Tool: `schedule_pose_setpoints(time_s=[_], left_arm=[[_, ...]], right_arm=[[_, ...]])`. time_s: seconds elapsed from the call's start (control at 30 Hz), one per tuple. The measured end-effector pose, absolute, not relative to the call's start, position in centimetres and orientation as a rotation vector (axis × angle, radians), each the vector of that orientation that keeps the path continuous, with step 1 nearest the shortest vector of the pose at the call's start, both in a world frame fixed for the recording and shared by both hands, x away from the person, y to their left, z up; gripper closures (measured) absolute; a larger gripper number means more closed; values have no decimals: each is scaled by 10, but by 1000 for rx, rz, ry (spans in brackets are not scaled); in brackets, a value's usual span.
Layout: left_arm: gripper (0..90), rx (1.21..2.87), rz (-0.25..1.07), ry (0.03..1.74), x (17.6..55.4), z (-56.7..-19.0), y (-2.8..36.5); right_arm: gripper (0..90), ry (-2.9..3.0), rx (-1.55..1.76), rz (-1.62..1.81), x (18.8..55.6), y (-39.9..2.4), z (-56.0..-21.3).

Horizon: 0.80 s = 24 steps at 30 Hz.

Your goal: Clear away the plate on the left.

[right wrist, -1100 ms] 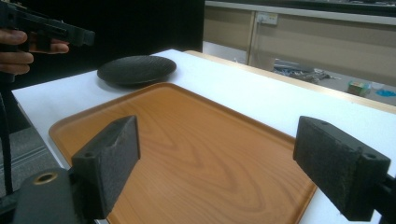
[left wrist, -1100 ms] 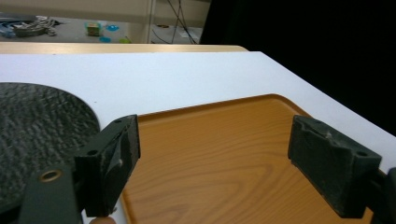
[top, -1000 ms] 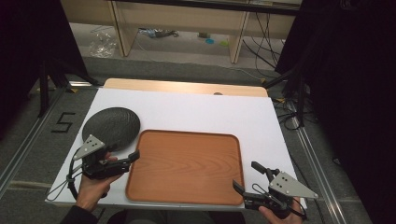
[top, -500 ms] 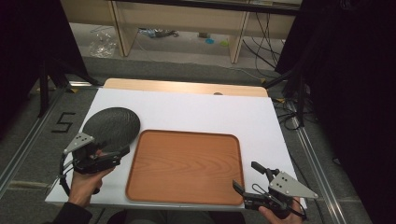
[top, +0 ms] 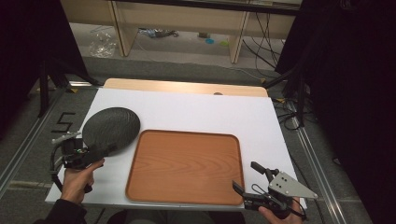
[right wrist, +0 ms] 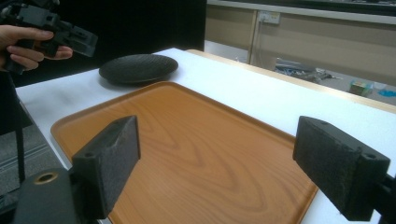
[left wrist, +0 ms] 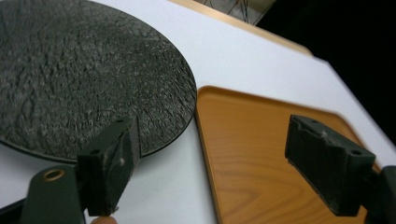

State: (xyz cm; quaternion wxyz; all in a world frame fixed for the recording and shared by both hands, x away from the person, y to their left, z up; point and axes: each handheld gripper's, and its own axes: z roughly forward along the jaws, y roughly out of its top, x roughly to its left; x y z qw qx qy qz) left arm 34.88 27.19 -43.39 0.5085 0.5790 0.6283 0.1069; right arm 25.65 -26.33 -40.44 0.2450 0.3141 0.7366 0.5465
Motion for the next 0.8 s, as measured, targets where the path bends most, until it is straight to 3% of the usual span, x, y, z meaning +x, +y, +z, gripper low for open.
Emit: schedule_pose_setpoints(time_s=[0.33, 0.53, 0.8], left_arm=[[187, 1363, 286, 1637, 352, -439, 285], [193, 1232, 184, 1701, 356, -450, 294], [204, 1189, 134, 1795, 358, -458, 300]], right_arm=[[161, 2017, 853, 1493, 257, -263, -405], [162, 2017, 852, 1493, 257, -263, -405], [163, 2003, 843, 1502, 257, -261, -405]])
